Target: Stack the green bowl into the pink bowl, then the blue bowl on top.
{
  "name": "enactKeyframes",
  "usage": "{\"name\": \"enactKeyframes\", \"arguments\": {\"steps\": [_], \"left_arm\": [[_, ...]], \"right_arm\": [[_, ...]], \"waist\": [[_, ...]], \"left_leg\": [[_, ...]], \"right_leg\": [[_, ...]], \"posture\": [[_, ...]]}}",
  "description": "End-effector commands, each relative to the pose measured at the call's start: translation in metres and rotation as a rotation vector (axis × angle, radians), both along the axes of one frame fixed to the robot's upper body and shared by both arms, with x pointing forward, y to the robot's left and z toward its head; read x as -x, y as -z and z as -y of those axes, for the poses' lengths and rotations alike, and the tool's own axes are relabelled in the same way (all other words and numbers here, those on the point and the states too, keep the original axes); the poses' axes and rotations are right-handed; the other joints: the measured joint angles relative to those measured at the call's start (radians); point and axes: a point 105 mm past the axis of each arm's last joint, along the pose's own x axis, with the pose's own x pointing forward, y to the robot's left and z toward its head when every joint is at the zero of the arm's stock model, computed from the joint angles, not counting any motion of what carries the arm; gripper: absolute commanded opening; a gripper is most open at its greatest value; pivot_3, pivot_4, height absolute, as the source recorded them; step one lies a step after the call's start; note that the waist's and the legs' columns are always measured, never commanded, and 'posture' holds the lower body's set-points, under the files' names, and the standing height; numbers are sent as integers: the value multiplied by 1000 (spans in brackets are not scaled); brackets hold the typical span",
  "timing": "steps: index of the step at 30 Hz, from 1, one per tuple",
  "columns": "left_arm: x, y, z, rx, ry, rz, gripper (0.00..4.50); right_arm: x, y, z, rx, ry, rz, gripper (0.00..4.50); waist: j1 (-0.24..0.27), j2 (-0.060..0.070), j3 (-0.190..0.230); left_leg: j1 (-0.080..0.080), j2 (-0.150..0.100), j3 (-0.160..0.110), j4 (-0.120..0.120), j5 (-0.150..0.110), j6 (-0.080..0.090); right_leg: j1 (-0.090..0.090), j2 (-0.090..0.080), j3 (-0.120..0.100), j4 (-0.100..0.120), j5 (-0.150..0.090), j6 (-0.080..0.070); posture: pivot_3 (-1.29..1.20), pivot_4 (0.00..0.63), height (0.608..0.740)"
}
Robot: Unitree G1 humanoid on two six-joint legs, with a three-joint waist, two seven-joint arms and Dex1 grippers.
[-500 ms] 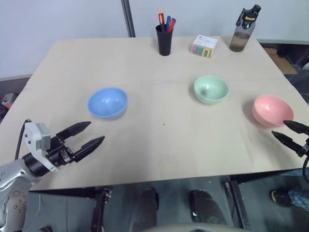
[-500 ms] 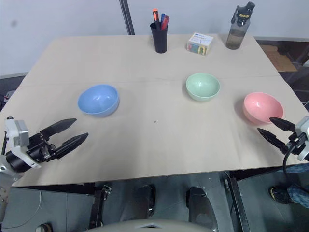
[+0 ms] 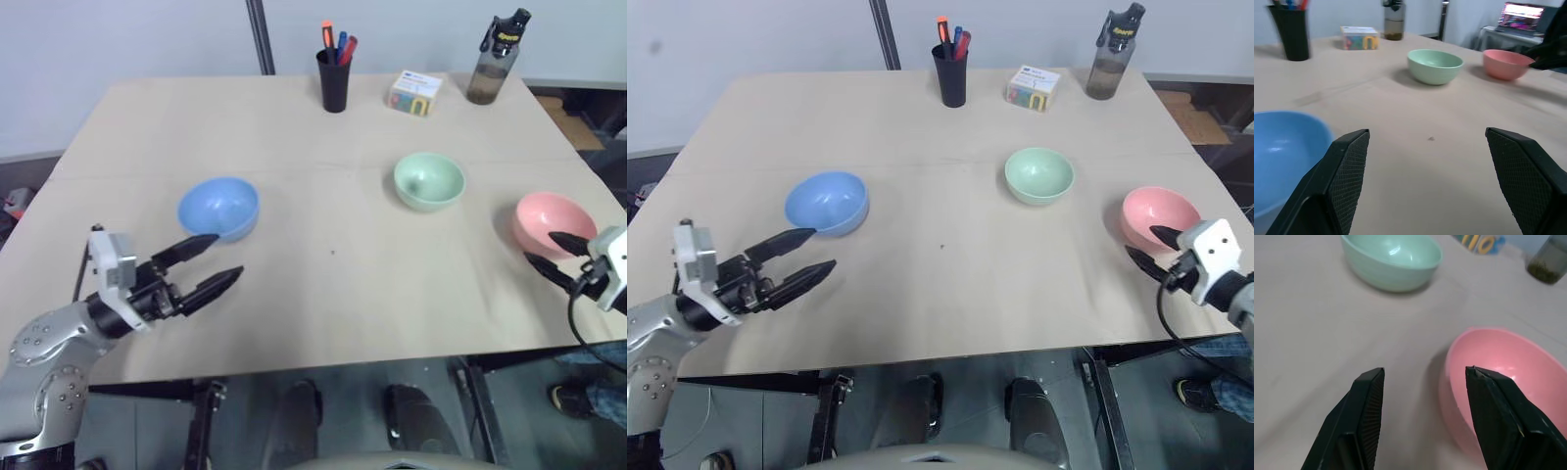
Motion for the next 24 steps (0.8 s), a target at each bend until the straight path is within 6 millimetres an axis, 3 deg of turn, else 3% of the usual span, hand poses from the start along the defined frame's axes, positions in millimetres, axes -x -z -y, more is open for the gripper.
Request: {"name": "enactKeyframes", "arguments": {"steps": [1,6,9,13,14,17,19,21,24], "left_arm": [[8,-16,29,1,147,55,4020],[15,-26,51,-4,276,85,4020],[15,-28,54,-4,277,89,4020],[16,-28,53,-4,267,89,4020],[16,-28,52,-3,264,89,4020],[17,-28,52,0,257,90,4020],[16,-28,52,3,247,91,4020],[15,-27,51,7,238,91,4020],[14,-25,50,8,230,86,4020]], "right_arm": [[-19,1,-1,68,75,-26,2742],[-40,18,2,118,136,-105,2742],[-47,20,6,130,146,-116,2024],[-51,17,8,133,153,-105,264],[-52,17,7,135,151,-103,75],[-51,11,3,137,131,-89,75],[-47,8,-8,133,72,-92,75],[-35,7,-31,122,-52,-120,75],[0,13,-98,45,-362,-212,75]], "waist": [[0,0,0],[1,0,0],[2,0,0],[0,0,0],[-1,0,0],[-1,0,0],[0,0,0],[0,0,0],[-1,0,0]], "left_leg": [[0,0,0,0,0,0],[0,0,0,1,0,0],[-1,0,0,0,0,0],[-1,0,0,0,0,1],[-1,0,0,0,0,1],[0,0,0,0,0,1],[0,0,0,0,0,1],[0,0,0,0,0,1],[0,0,-1,0,0,1]], "right_leg": [[0,0,0,0,0,0],[0,0,0,0,0,0],[0,1,0,0,1,-2],[0,1,0,0,0,-1],[0,1,0,0,0,0],[1,1,1,1,0,0],[1,1,1,1,0,0],[0,1,1,1,0,0],[0,2,0,1,0,0]], "posture": [[0,150,740],[0,150,740],[0,150,740],[0,150,740],[0,150,740],[0,150,740],[0,150,740],[0,150,740],[0,150,740]]}}
